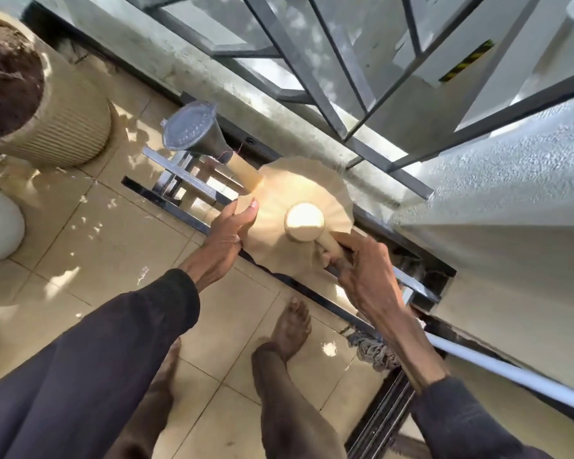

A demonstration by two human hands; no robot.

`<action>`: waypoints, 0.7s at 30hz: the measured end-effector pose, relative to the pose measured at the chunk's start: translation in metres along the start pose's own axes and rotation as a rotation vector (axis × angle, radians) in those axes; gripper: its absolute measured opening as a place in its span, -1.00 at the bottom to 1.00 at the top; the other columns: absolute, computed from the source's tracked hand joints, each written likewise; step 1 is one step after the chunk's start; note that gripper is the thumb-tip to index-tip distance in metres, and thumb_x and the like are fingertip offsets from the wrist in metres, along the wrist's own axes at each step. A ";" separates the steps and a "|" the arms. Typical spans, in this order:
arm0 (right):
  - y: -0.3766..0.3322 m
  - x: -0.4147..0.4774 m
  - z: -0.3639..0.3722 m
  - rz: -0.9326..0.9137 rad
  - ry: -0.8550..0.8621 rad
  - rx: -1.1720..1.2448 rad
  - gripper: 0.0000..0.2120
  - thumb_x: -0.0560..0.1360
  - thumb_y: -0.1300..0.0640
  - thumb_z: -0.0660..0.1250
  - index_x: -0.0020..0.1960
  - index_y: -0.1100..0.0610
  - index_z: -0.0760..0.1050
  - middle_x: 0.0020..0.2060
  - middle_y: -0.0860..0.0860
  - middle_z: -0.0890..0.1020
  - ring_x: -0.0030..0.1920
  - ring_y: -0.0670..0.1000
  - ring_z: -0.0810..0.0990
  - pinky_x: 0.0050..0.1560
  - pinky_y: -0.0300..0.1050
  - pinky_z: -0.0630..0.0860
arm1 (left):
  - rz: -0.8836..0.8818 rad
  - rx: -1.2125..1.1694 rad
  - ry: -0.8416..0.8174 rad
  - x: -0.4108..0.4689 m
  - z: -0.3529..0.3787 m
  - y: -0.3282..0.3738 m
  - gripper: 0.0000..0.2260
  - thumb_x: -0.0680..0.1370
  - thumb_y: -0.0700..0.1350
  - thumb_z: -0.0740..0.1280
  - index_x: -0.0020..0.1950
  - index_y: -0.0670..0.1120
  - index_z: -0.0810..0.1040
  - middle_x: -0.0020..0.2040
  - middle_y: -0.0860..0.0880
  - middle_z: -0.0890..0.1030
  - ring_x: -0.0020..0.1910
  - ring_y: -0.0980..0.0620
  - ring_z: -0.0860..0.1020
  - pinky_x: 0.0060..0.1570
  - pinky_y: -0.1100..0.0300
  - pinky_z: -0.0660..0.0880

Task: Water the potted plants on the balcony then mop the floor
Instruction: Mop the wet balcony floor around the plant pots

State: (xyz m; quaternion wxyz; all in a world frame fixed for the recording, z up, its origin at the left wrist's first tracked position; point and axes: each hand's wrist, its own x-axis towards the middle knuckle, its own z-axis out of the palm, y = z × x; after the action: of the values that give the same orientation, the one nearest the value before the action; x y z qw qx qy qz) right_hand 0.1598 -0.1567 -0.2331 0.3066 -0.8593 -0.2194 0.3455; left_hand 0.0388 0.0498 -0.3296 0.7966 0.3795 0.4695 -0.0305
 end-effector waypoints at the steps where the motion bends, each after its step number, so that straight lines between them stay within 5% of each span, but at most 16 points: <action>1: -0.002 -0.003 0.001 0.005 0.014 -0.001 -0.80 0.63 0.23 0.46 0.23 0.16 0.72 -0.15 -0.01 0.73 -0.15 -0.12 0.69 -0.19 -0.06 0.65 | -0.002 0.009 -0.001 -0.002 0.000 0.000 -0.56 0.57 0.05 0.42 0.44 0.02 0.49 0.28 0.03 0.67 0.25 0.04 0.63 0.24 0.05 0.58; 4: -0.009 -0.015 0.006 -0.032 0.065 -0.008 -0.86 0.67 0.17 0.40 0.15 0.17 0.72 -0.16 -0.07 0.69 -0.12 -0.10 0.67 -0.10 0.07 0.68 | -0.014 0.034 -0.009 -0.015 -0.001 0.003 -0.41 0.58 0.06 0.42 0.56 -0.03 0.33 0.37 0.01 0.61 0.34 0.00 0.57 0.34 0.01 0.52; 7: -0.021 -0.034 0.014 0.001 0.107 -0.212 -0.75 0.65 0.18 0.41 0.32 0.18 0.62 0.16 0.08 0.70 0.24 0.09 0.63 0.21 0.06 0.62 | -0.035 0.057 0.018 -0.046 -0.003 0.011 -0.40 0.59 0.08 0.40 0.57 -0.06 0.31 0.28 0.09 0.64 0.23 0.15 0.60 0.15 0.21 0.46; 9: -0.035 -0.055 0.014 0.054 0.185 -0.226 -0.60 0.60 0.24 0.47 0.42 0.21 0.55 0.26 0.12 0.66 0.31 0.10 0.57 0.26 -0.16 0.50 | -0.049 0.084 -0.033 -0.080 -0.006 0.020 -0.61 0.58 0.14 0.38 0.37 0.04 0.51 0.14 0.16 0.71 0.11 0.26 0.65 0.13 0.21 0.45; 12: -0.069 -0.107 0.006 0.071 0.250 -0.077 -0.58 0.64 0.22 0.43 0.48 0.19 0.48 0.31 0.08 0.61 0.31 -0.05 0.50 0.17 -0.37 0.34 | -0.100 0.093 -0.042 -0.147 -0.012 0.034 -0.38 0.51 0.22 0.39 0.47 -0.08 0.47 0.34 -0.04 0.60 0.33 0.01 0.55 0.42 -0.06 0.40; 15: -0.122 -0.179 -0.022 0.140 0.299 0.077 -0.64 0.67 0.17 0.39 0.45 0.11 0.53 0.25 -0.03 0.66 0.25 -0.12 0.58 0.11 -0.34 0.50 | -0.109 0.149 -0.079 -0.236 -0.010 0.064 -0.51 0.56 0.15 0.41 0.38 -0.12 0.57 0.31 -0.10 0.64 0.31 -0.07 0.59 0.38 -0.04 0.47; 17: -0.158 -0.225 -0.040 0.177 0.324 0.159 -0.68 0.67 0.15 0.38 0.42 0.10 0.57 0.19 -0.07 0.68 0.21 -0.09 0.64 0.23 -0.13 0.62 | -0.102 0.228 -0.094 -0.289 -0.008 0.082 -0.66 0.61 0.05 0.39 0.29 -0.12 0.64 0.23 -0.08 0.70 0.26 -0.07 0.64 0.33 -0.04 0.52; 21: -0.230 -0.320 -0.083 0.180 0.426 0.273 -0.72 0.68 0.22 0.36 0.37 0.14 0.61 0.16 -0.08 0.70 0.22 -0.05 0.67 0.28 0.04 0.65 | -0.054 0.406 -0.183 -0.395 -0.005 0.116 -0.70 0.61 0.00 0.38 0.23 -0.15 0.66 0.17 -0.09 0.72 0.22 -0.11 0.65 0.29 -0.05 0.56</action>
State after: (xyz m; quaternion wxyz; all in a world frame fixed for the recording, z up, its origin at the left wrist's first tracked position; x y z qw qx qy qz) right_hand -0.0303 -0.2117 0.1174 0.4269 -0.8794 -0.0243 0.2093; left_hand -0.1379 0.0133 0.0404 0.7423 0.5149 0.3893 -0.1800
